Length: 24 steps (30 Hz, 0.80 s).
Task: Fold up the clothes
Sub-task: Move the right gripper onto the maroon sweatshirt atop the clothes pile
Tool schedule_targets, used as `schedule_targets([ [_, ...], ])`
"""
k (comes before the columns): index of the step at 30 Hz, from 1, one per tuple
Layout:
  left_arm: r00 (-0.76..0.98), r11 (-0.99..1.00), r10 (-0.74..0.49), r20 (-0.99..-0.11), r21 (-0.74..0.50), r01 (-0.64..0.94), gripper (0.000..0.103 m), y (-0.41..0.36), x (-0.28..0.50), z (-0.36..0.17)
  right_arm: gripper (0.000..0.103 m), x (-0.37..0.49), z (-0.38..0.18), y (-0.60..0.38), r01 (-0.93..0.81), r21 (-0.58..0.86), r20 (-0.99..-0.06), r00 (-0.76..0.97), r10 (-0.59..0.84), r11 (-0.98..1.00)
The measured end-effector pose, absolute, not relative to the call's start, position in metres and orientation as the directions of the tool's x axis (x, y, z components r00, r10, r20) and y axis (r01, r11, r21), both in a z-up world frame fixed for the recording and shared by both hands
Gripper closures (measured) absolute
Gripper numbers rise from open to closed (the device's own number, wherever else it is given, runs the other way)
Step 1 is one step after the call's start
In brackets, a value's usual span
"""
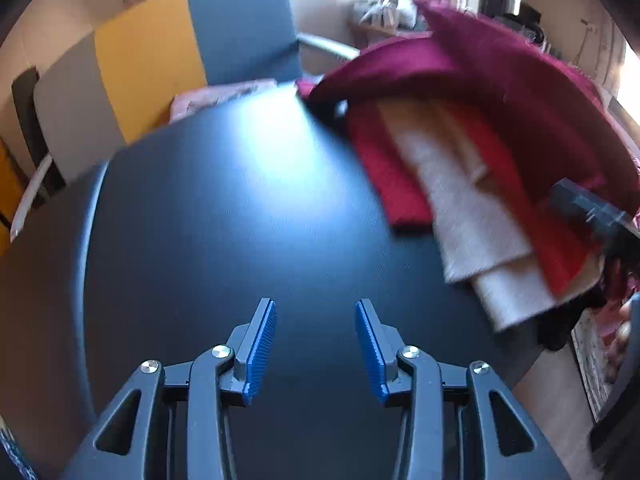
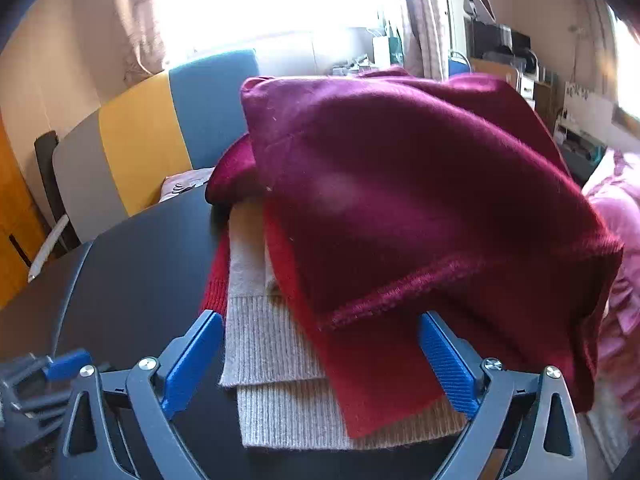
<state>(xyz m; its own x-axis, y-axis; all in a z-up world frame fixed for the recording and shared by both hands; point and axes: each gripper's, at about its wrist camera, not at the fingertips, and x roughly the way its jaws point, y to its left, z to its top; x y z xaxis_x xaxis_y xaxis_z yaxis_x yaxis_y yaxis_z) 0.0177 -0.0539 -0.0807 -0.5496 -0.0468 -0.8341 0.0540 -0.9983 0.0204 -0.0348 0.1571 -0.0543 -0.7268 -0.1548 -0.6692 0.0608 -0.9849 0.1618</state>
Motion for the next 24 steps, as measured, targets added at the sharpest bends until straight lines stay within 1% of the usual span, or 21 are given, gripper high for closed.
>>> schedule_targets([
  [4, -0.533, -0.997, -0.037, -0.845, -0.007, 0.080, 0.061, -0.072, 0.028, -0.096, 0.003, -0.032, -0.065, 0.165, 0.054, 0.224, -0.695, -0.691, -0.199, -0.973],
  [5, -0.529, -0.996, -0.035, -0.848, -0.013, 0.087, 0.061, -0.076, 0.030, -0.100, 0.003, -0.031, -0.066, 0.168, 0.057, 0.241, -0.693, -0.689, -0.213, -0.969],
  [6, -0.524, -0.995, -0.032, -0.851, -0.020, 0.094, 0.057, -0.081, 0.032, -0.103, 0.003, -0.030, -0.066, 0.170, 0.064, 0.256, -0.687, -0.689, -0.228, -0.965],
  [10, -0.508, -0.992, -0.021, -0.861, -0.046, 0.121, 0.057, -0.099, 0.042, -0.119, 0.003, -0.029, -0.055, 0.180, 0.076, 0.292, -0.661, -0.704, -0.259, -0.953],
  [14, -0.527, -0.988, 0.038, -0.849, -0.112, 0.108, 0.045, -0.109, 0.048, -0.124, 0.003, -0.028, -0.043, 0.190, 0.082, 0.318, -0.633, -0.723, -0.276, -0.944],
  [15, -0.535, -0.986, 0.058, -0.843, -0.132, 0.101, 0.045, -0.111, 0.050, -0.124, 0.003, -0.028, -0.040, 0.193, 0.084, 0.325, -0.626, -0.728, -0.281, -0.942],
  [18, -0.553, -0.977, 0.104, -0.826, -0.189, 0.099, 0.045, -0.117, 0.052, -0.123, 0.002, -0.029, -0.012, 0.213, 0.070, 0.349, -0.554, -0.789, -0.266, -0.934],
  [20, -0.560, -0.969, 0.128, -0.819, -0.223, 0.105, 0.045, -0.120, 0.052, -0.123, 0.000, -0.033, 0.007, 0.227, 0.041, 0.344, -0.514, -0.828, -0.225, -0.938],
  [22, -0.569, -0.961, 0.152, -0.808, -0.254, 0.105, 0.045, -0.124, 0.053, -0.124, 0.000, -0.047, 0.020, 0.232, 0.010, 0.295, -0.498, -0.852, -0.163, -0.956],
  [24, -0.578, -0.953, 0.175, -0.797, -0.284, 0.103, 0.045, -0.128, 0.055, -0.124, 0.000, -0.071, 0.031, 0.237, -0.032, 0.222, -0.504, -0.859, -0.086, -0.975],
])
